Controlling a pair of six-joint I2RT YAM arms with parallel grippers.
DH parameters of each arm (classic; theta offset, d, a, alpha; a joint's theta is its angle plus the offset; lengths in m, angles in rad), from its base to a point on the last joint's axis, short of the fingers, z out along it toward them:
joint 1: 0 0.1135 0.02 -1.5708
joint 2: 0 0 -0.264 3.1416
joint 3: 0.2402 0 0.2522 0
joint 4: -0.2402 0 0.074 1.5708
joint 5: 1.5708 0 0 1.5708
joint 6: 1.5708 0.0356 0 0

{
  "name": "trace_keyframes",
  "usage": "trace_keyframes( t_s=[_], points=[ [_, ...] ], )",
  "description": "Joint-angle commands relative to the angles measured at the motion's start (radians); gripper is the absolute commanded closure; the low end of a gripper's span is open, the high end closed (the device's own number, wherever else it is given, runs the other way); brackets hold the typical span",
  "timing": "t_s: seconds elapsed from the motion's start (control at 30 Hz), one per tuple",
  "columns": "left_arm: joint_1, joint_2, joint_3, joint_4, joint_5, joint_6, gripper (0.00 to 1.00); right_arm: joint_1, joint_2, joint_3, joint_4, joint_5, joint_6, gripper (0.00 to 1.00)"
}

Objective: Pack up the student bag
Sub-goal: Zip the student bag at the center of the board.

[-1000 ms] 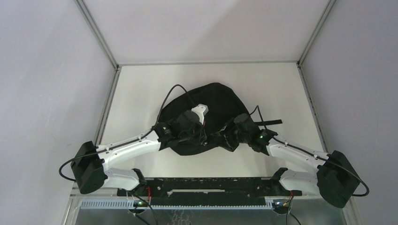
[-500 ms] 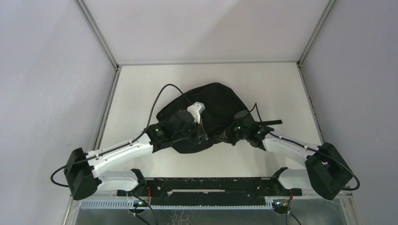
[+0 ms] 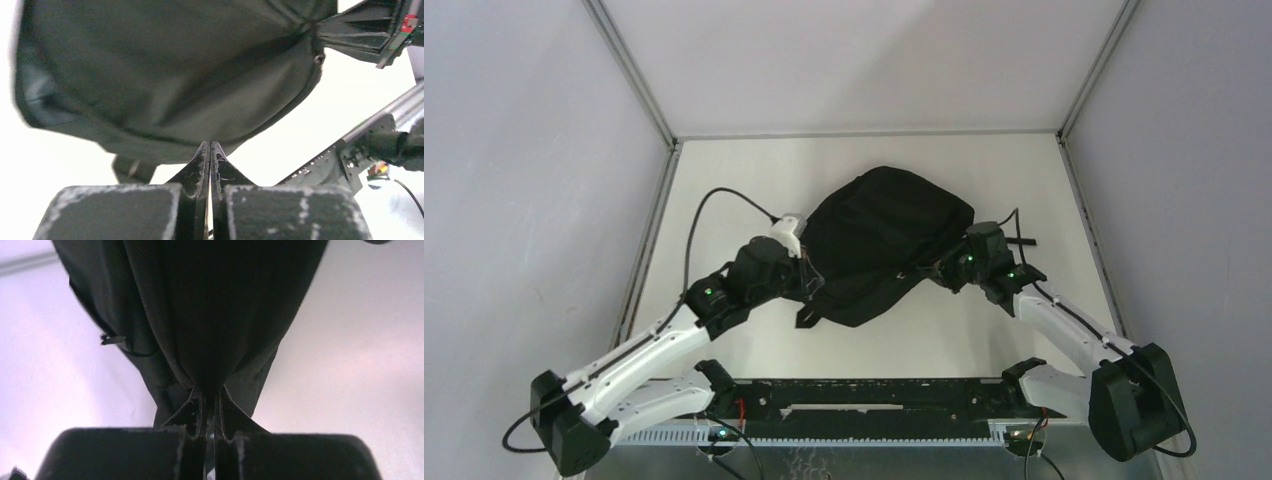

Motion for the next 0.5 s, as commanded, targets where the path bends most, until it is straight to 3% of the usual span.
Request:
trace_keyframes(
  t_s=[0.0, 0.17, 0.2, 0.27, 0.33, 0.4, 0.47],
  points=[
    [0.032, -0.099, -0.01, -0.07, -0.075, 0.03, 1.0, -0.069, -0.023, 0.012, -0.025, 0.061, -0.11, 1.0],
    [0.033, -0.096, -0.013, -0.08, -0.076, 0.035, 1.0, -0.072, 0.029, 0.033, 0.028, -0.057, -0.241, 1.0],
    [0.032, -0.088, -0.014, -0.089, -0.092, 0.022, 0.95, -0.072, 0.037, 0.047, 0.004, -0.072, -0.278, 0.97],
    [0.034, -0.072, -0.017, -0.113, -0.113, 0.0, 0.7, -0.074, 0.032, 0.071, -0.054, -0.057, -0.342, 0.82],
    [0.036, -0.061, -0.026, -0.125, -0.118, -0.025, 0.42, -0.074, -0.006, 0.073, -0.097, -0.022, -0.396, 0.55],
    [0.042, -0.055, -0.045, -0.136, -0.128, -0.068, 0.25, -0.073, -0.057, 0.074, -0.139, 0.029, -0.446, 0.33],
    [0.062, -0.059, -0.071, -0.131, -0.122, -0.107, 0.18, -0.075, -0.114, 0.08, -0.183, 0.076, -0.496, 0.25]
  ],
)
